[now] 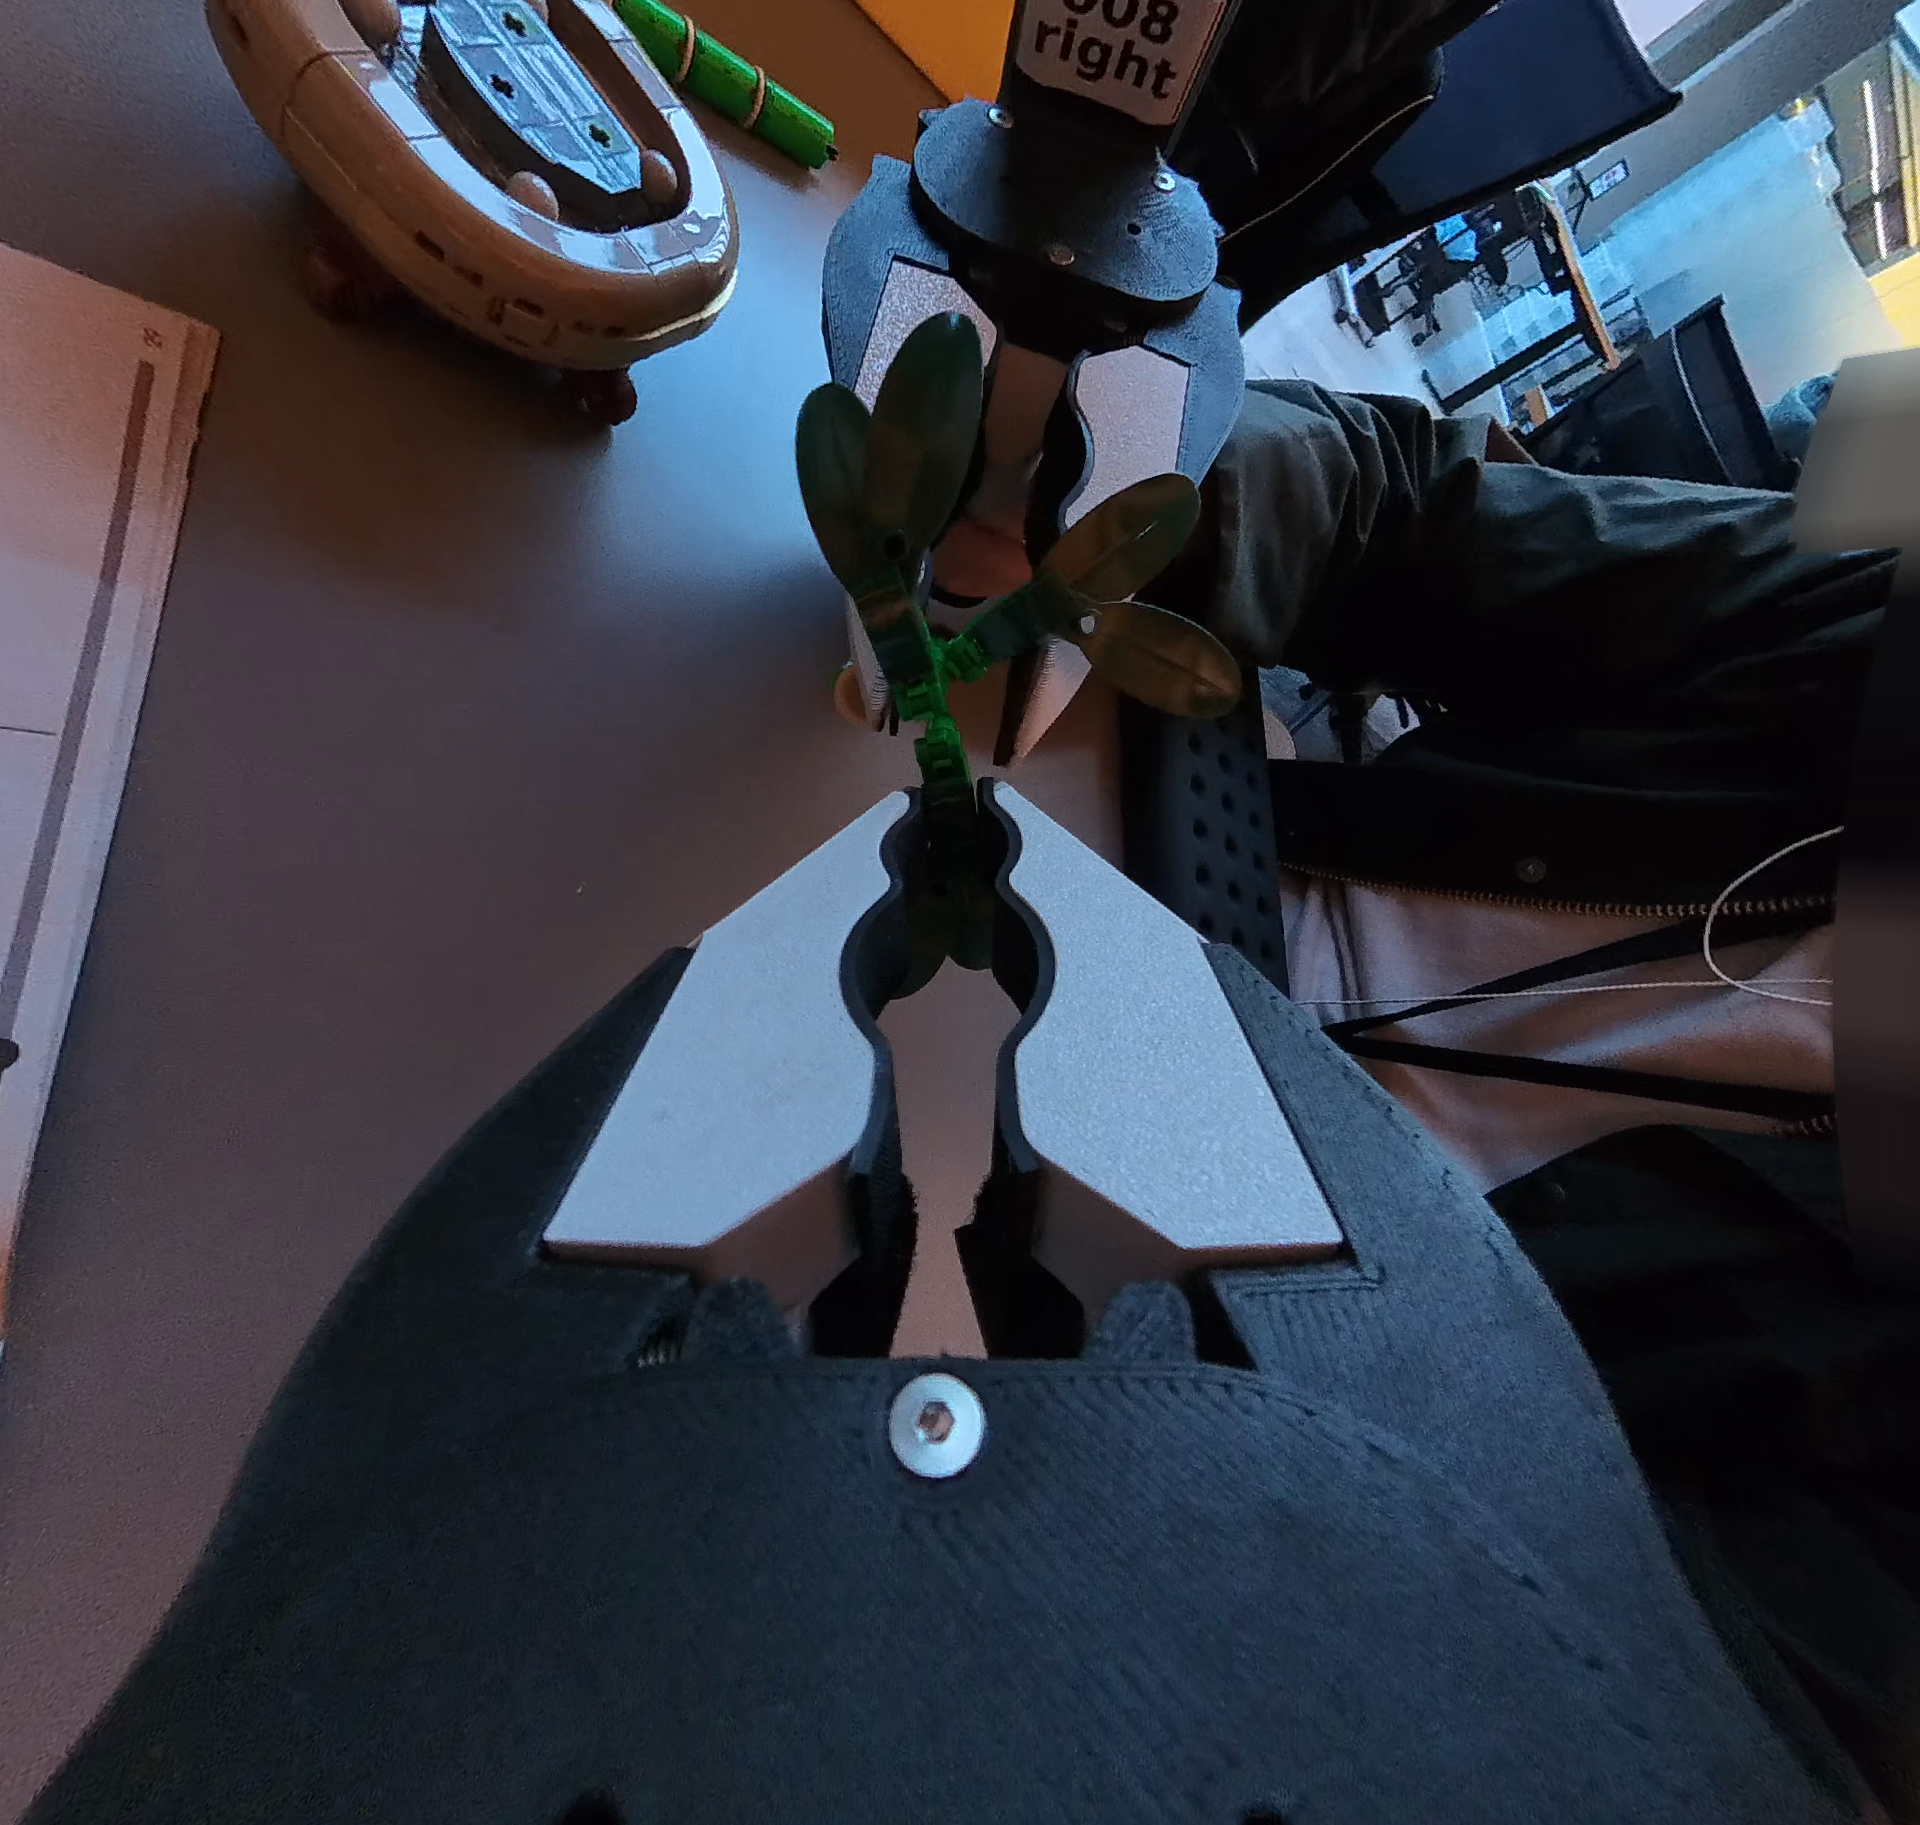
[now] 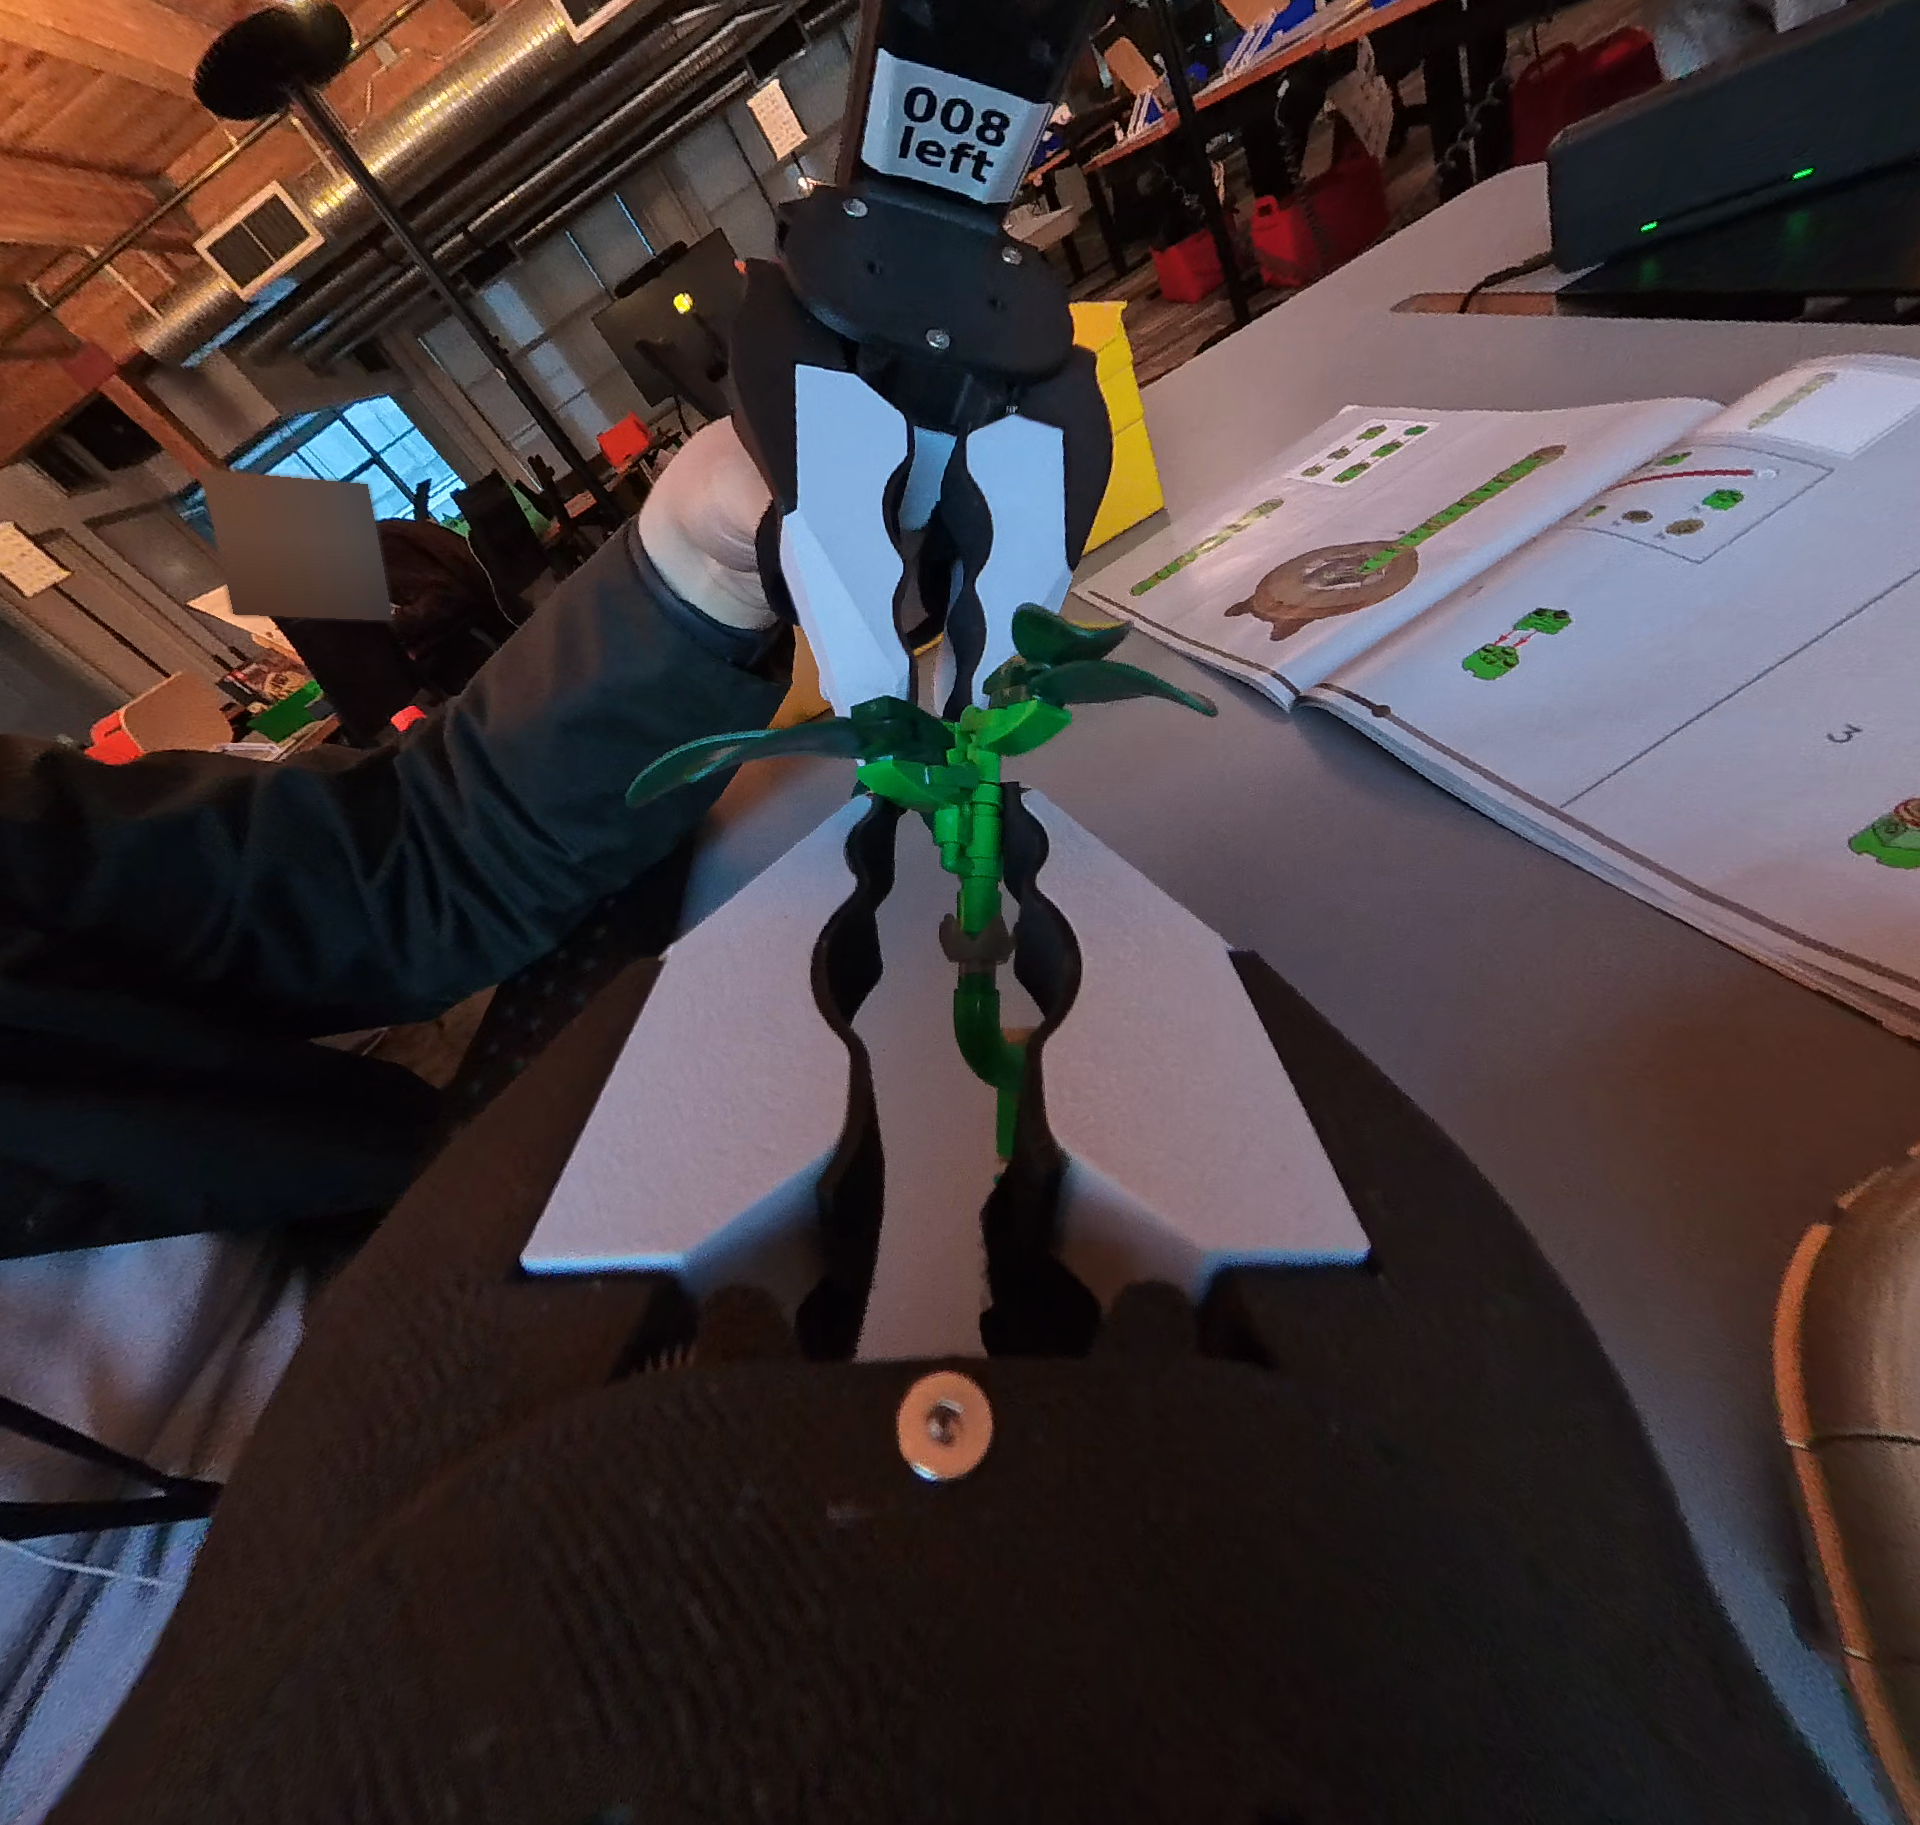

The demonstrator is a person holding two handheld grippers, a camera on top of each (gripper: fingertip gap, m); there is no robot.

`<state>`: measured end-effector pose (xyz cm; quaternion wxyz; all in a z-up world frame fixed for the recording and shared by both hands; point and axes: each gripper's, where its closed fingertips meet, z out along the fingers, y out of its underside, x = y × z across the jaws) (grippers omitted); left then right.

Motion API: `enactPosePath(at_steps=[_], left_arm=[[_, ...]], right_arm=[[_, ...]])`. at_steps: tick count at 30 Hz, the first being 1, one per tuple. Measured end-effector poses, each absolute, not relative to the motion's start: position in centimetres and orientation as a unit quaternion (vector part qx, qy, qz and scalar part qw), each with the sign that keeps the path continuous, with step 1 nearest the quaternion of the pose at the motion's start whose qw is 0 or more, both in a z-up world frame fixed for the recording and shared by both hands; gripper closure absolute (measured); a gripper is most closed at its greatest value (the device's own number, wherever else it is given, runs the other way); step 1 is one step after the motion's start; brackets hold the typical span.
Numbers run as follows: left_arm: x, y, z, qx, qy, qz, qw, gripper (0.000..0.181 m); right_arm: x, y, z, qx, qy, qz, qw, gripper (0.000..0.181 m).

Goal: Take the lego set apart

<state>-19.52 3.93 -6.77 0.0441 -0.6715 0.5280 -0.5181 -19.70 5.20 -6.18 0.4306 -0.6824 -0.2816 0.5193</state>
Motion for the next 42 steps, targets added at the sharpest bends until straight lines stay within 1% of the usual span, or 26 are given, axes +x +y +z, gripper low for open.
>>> enactPosePath(at_steps=[5,8,12,17,20,24,26,33,36,37,38,40,42], left_arm=[[-19.8,3.4,-6.7,-0.659,0.551,-0.51,0.044,0.174],[-20.3,2.7,-6.5,-0.636,0.593,-0.49,0.062,0.174],[-21.0,1.9,-6.2,-0.607,0.645,-0.456,0.092,0.174],[-21.1,1.5,-5.7,-0.601,0.654,-0.449,0.097,0.174],[-20.9,1.3,-5.6,-0.598,0.66,-0.442,0.103,0.174],[-20.4,1.0,-5.3,-0.603,0.656,-0.443,0.098,0.174],[-20.4,0.7,-5.3,-0.604,0.655,-0.445,0.09,0.174],[-20.0,0.5,-4.7,-0.603,0.663,-0.431,0.109,0.174],[-19.9,0.5,-4.7,-0.606,0.663,-0.425,0.113,0.174],[-19.9,0.4,-4.6,-0.603,0.663,-0.428,0.112,0.174],[-19.9,0.3,-4.4,-0.601,0.664,-0.431,0.11,0.174],[-19.9,0.1,-4.4,-0.6,0.666,-0.429,0.109,0.174],[-19.8,-0.1,-4.3,-0.597,0.667,-0.432,0.109,0.175]], right_arm=[[-19.8,4.2,-6.1,-0.665,-0.305,0.55,0.402,0.16],[-19.6,2.7,-5.3,-0.637,-0.312,0.606,0.359,0.153],[-18.7,2.8,-4.5,-0.624,-0.298,0.628,0.356,0.161],[-18.0,2.9,-3.5,-0.613,-0.283,0.645,0.359,0.173],[-17.7,3.4,-2.6,-0.602,-0.243,0.674,0.353,0.173],[-18.6,2.5,-2.6,-0.6,-0.262,0.674,0.341,0.171],[-18.8,2.5,-2.7,-0.607,-0.266,0.661,0.35,0.17],[-18.6,2.5,-2.3,-0.611,-0.293,0.629,0.38,0.169],[-18.5,2.5,-2.3,-0.615,-0.298,0.619,0.387,0.165],[-18.5,2.8,-2.5,-0.623,-0.293,0.61,0.392,0.154],[-18.4,3.1,-2.7,-0.631,-0.293,0.598,0.397,0.149],[-18.5,2.7,-2.8,-0.631,-0.306,0.596,0.392,0.149],[-18.8,1.9,-2.5,-0.621,-0.316,0.611,0.376,0.154]])
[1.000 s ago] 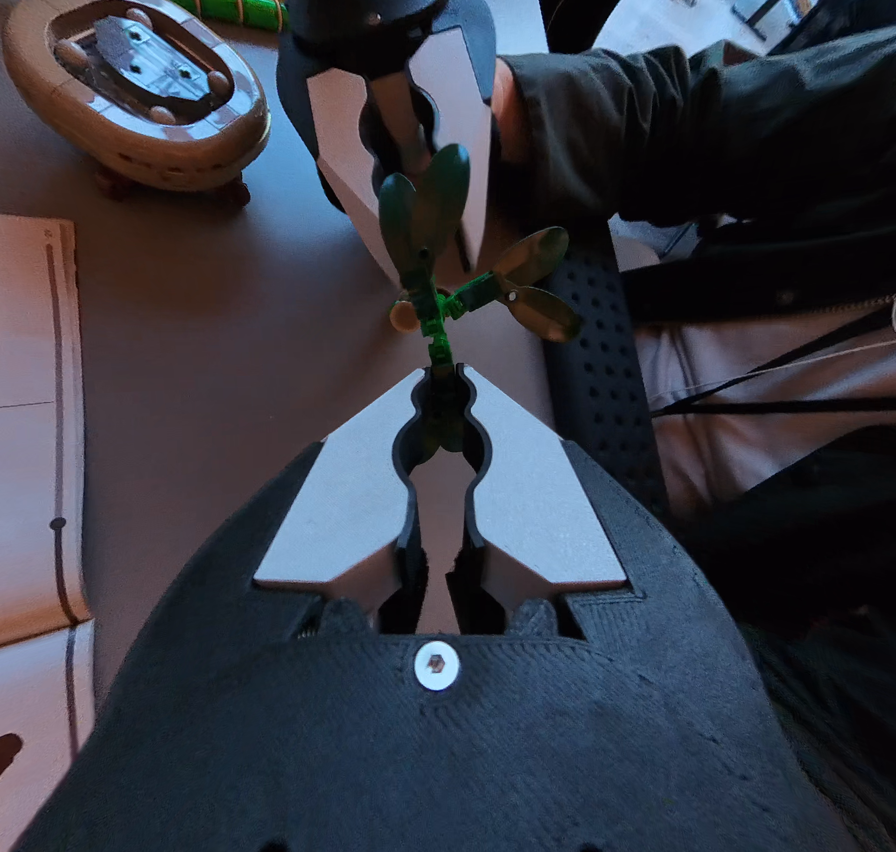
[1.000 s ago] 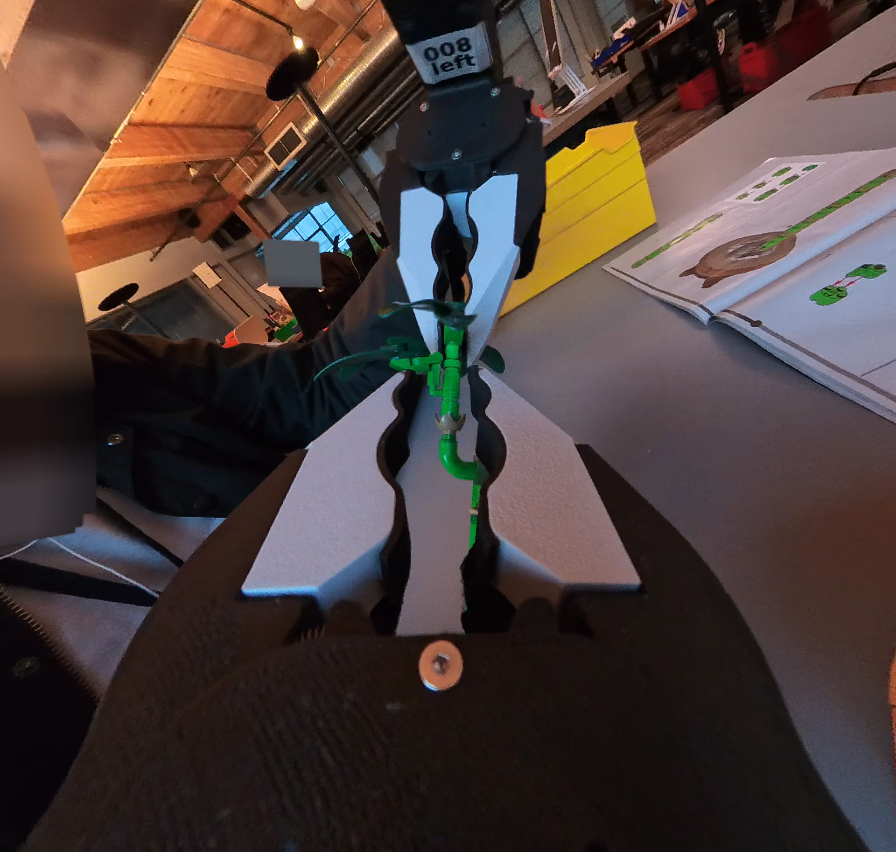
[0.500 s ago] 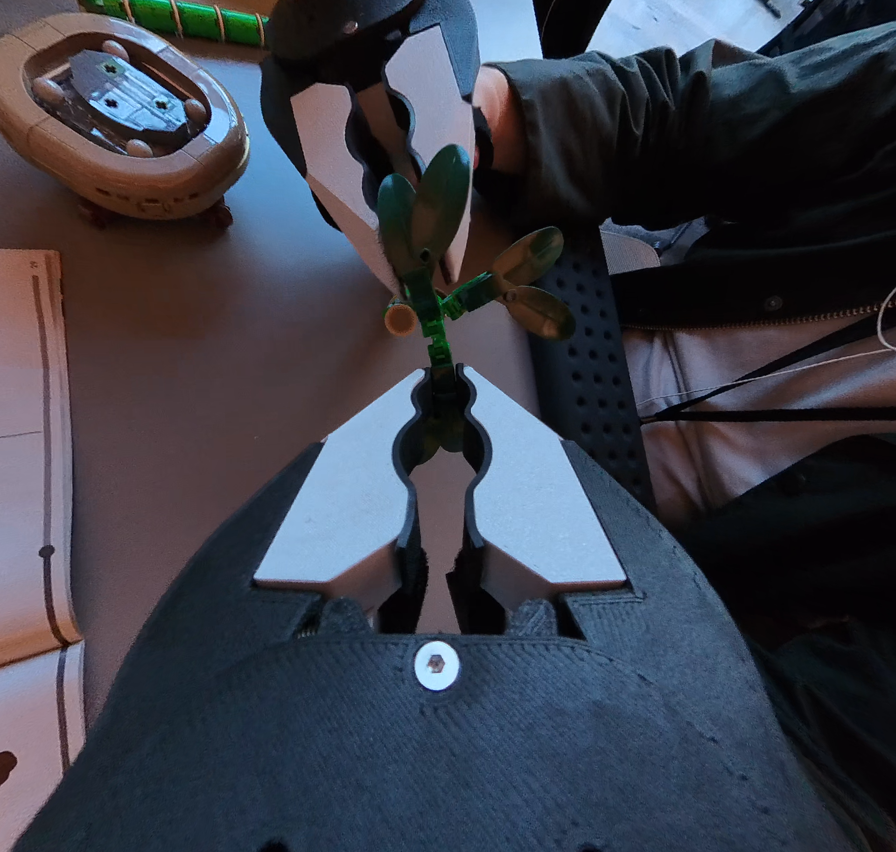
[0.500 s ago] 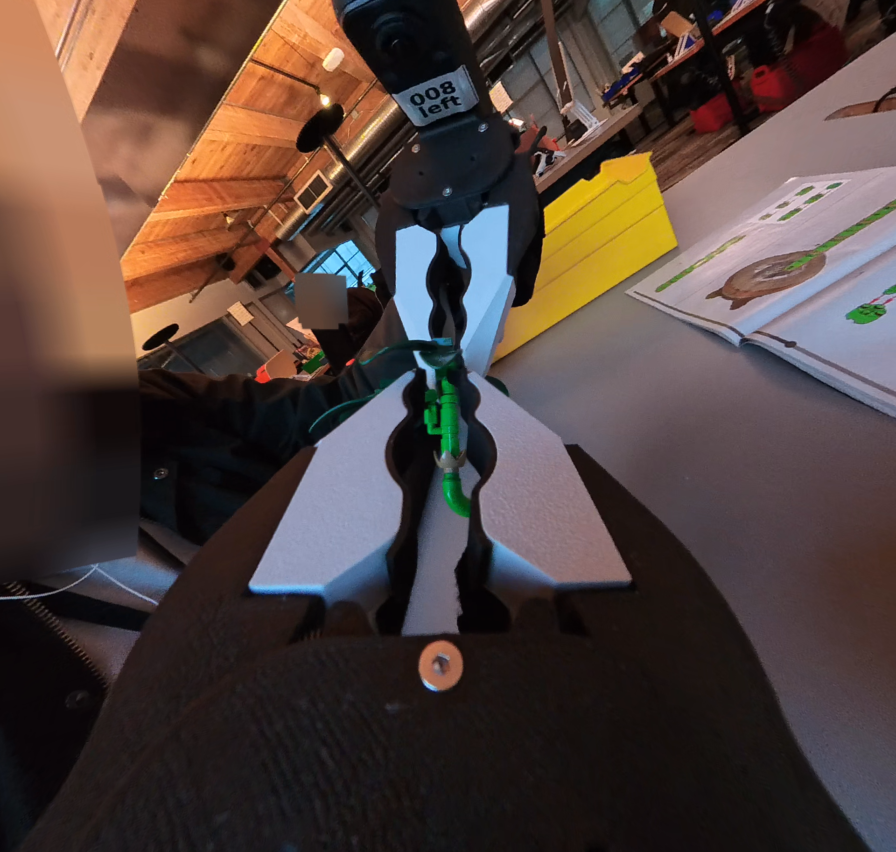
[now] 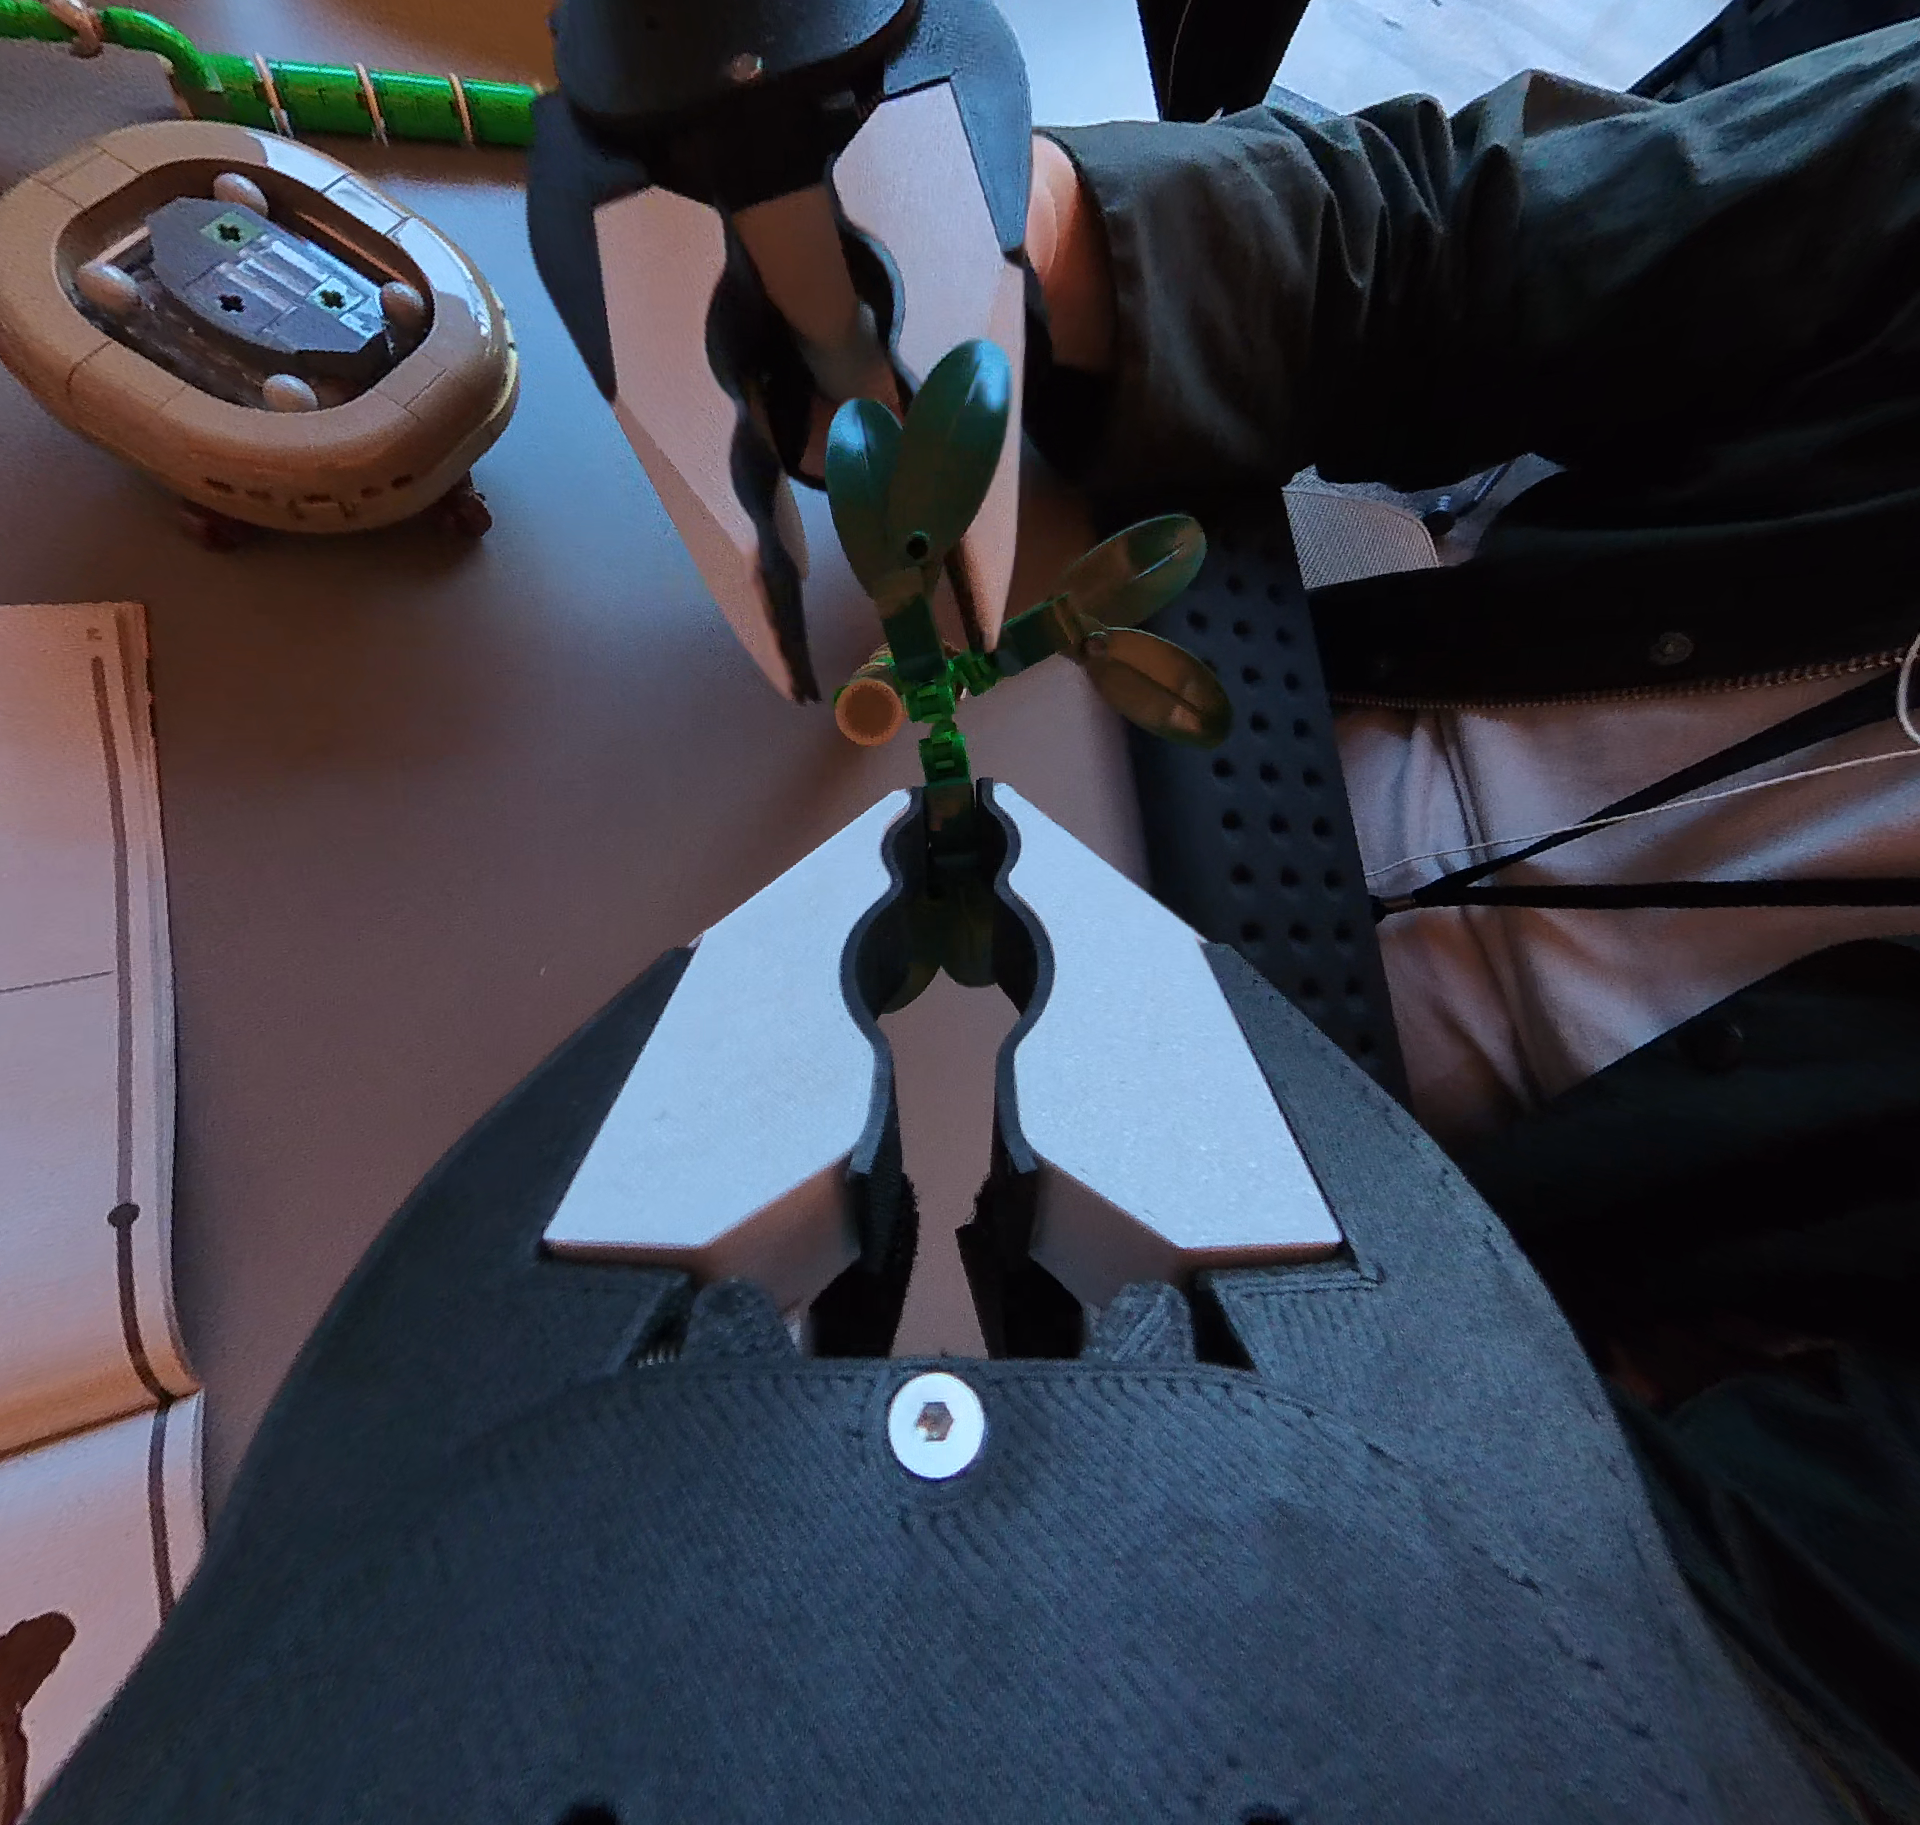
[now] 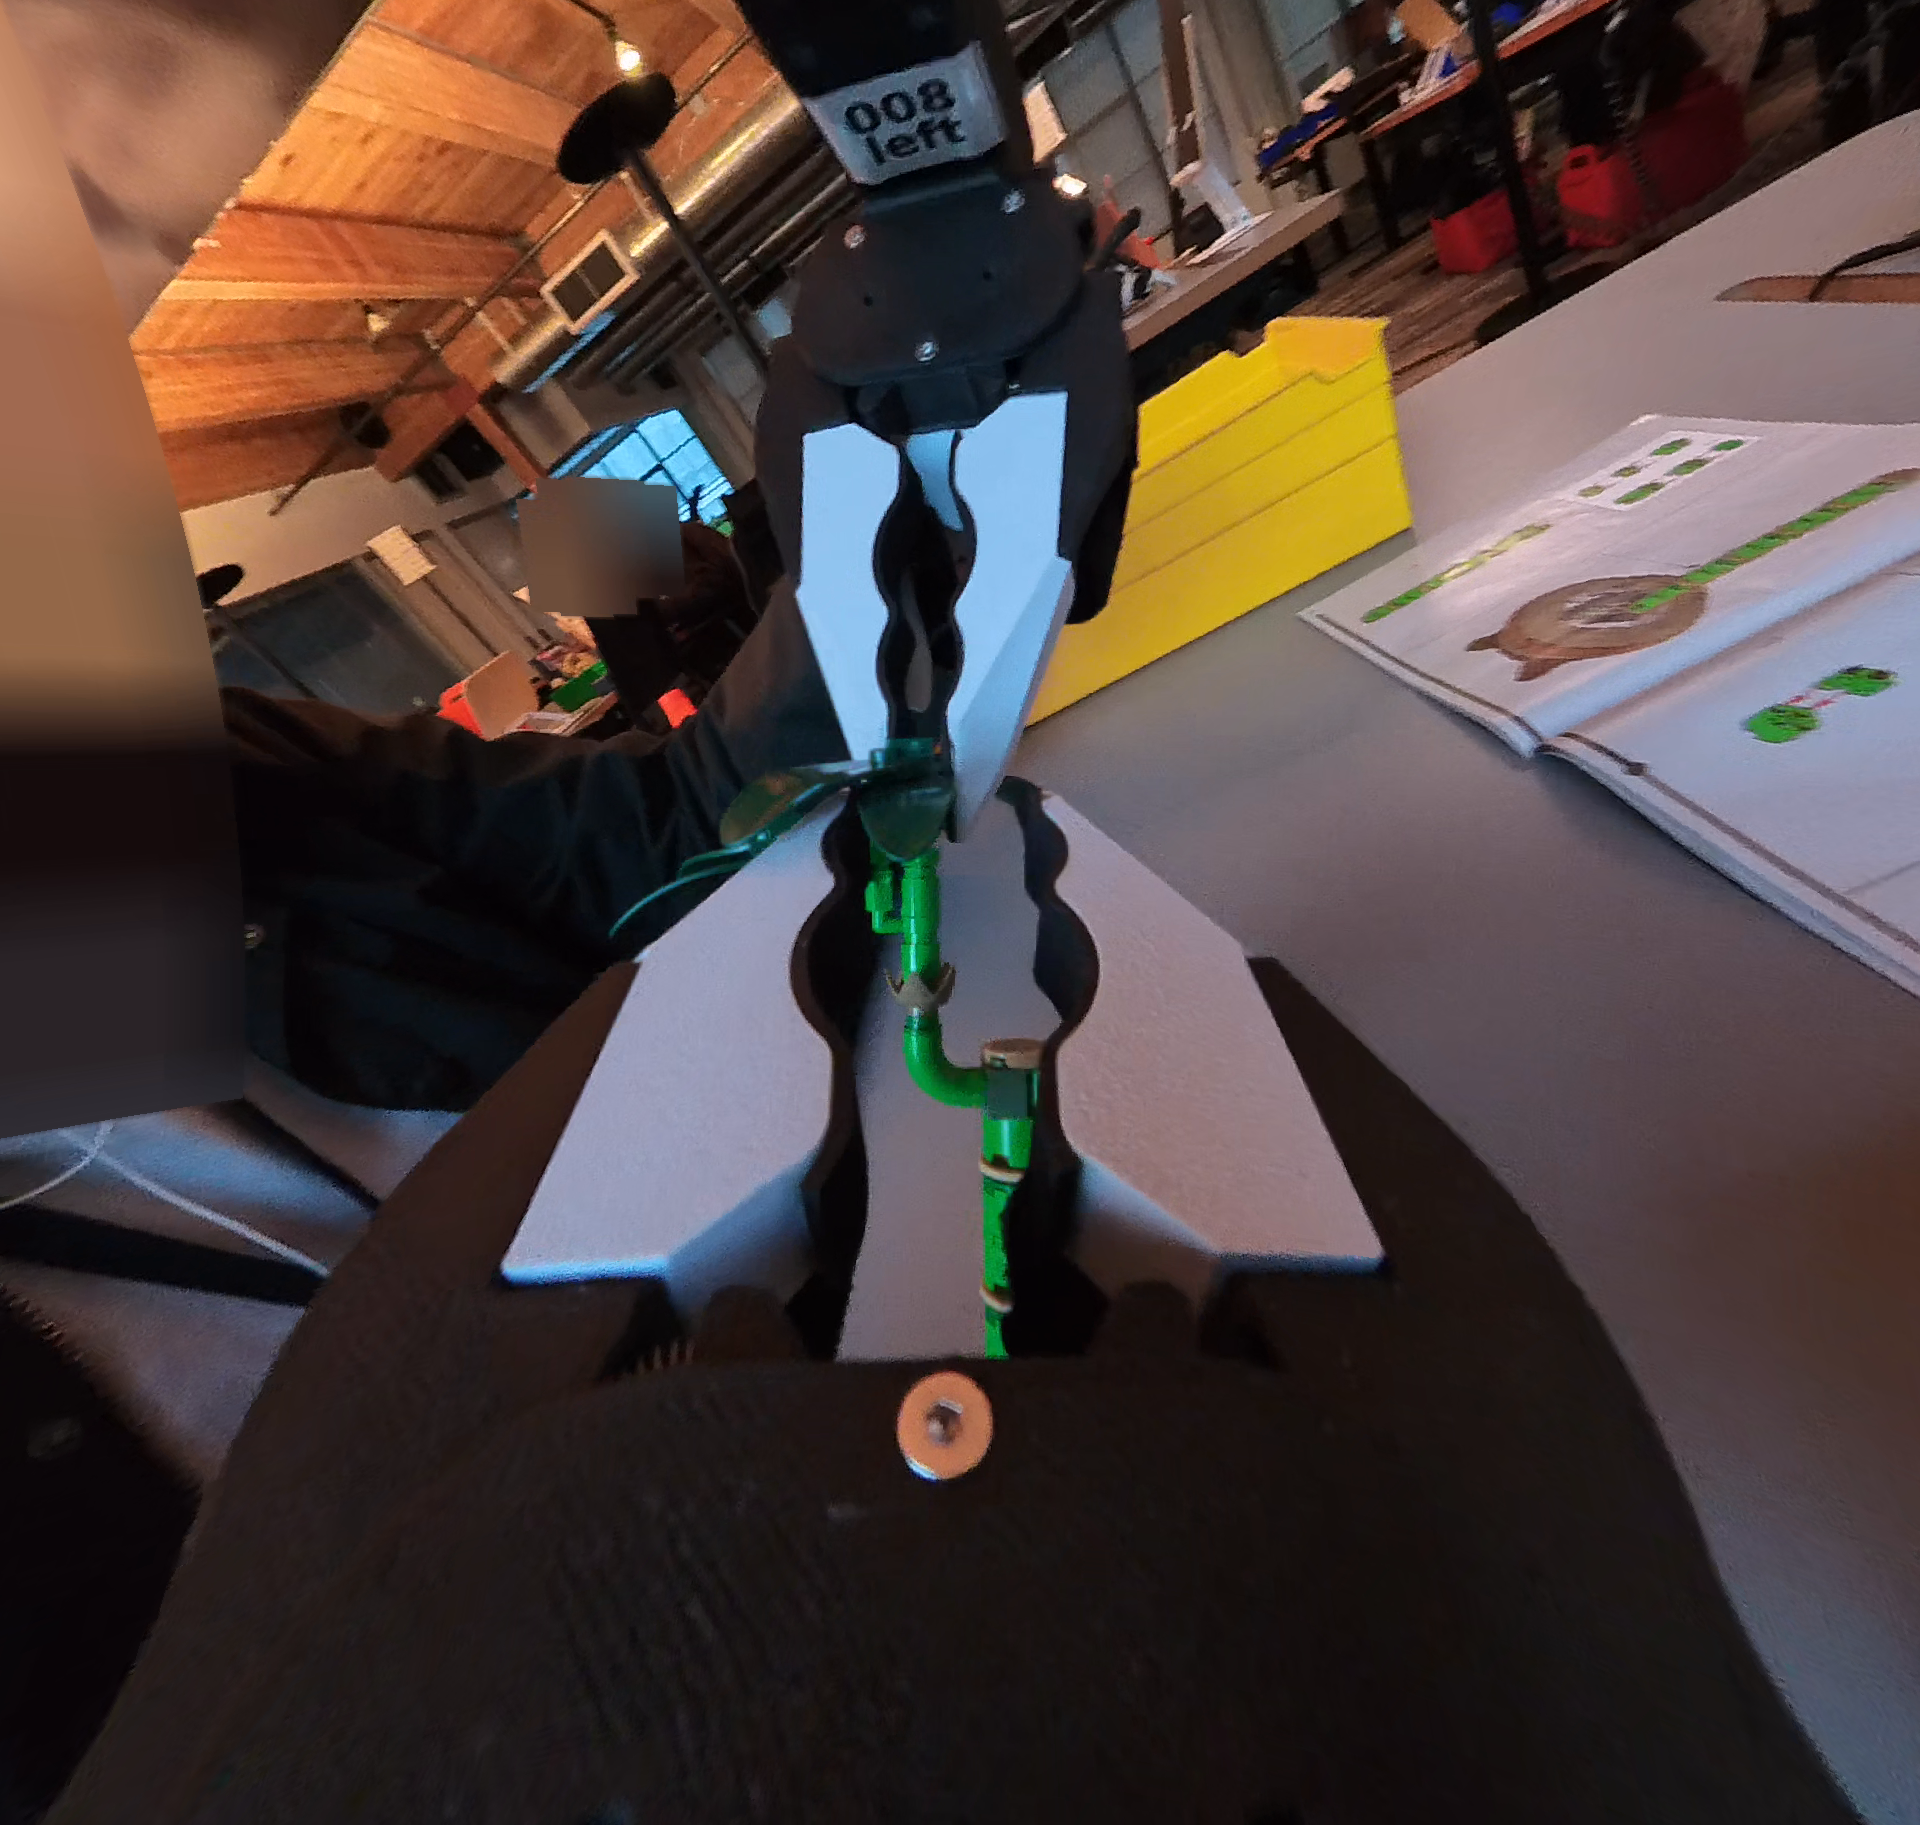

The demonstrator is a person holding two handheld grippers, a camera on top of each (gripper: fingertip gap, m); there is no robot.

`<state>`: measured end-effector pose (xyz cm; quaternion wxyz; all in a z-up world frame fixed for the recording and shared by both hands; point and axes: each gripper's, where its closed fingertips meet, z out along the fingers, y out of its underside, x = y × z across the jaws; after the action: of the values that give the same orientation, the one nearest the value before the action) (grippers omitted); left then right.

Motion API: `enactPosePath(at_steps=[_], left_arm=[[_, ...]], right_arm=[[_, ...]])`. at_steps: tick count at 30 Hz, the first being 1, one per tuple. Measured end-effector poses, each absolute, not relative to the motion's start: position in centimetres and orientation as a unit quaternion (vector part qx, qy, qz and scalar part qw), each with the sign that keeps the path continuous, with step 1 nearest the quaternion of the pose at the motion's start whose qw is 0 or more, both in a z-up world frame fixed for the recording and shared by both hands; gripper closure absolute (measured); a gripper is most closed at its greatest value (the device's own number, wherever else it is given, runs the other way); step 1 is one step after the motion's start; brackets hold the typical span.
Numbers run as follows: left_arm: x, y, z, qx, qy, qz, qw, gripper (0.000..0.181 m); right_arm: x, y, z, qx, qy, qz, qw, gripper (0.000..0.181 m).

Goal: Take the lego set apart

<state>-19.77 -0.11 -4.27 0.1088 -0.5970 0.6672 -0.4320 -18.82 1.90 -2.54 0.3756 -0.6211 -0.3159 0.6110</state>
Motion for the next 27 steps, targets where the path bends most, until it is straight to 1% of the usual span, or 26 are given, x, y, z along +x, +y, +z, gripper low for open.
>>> enactPosePath(at_steps=[5,9,13,17,23,27], left_arm=[[-19.6,-0.6,-4.7,-0.596,0.683,-0.409,0.11,0.174],[-19.5,-0.7,-4.6,-0.6,0.68,-0.408,0.106,0.175],[-19.2,-0.7,-4.5,-0.609,0.67,-0.413,0.099,0.175],[-19.0,-1.3,-4.4,-0.611,0.669,-0.414,0.085,0.175],[-18.6,-1.7,-3.8,-0.611,0.667,-0.415,0.092,0.175],[-18.5,-1.7,-4.1,-0.616,0.671,-0.403,0.093,0.174]], right_arm=[[-19.4,0.8,-2.4,-0.611,-0.325,0.635,0.343,0.169],[-19.3,0.7,-2.4,-0.617,-0.338,0.619,0.349,0.169],[-18.8,1.1,-2.9,-0.635,-0.363,0.57,0.374,0.168],[-18.6,0.4,-2.9,-0.631,-0.371,0.582,0.356,0.168],[-18.6,-0.4,-2.6,-0.62,-0.361,0.619,0.32,0.168],[-18.6,-0.6,-3.0,-0.625,-0.371,0.613,0.311,0.168]])
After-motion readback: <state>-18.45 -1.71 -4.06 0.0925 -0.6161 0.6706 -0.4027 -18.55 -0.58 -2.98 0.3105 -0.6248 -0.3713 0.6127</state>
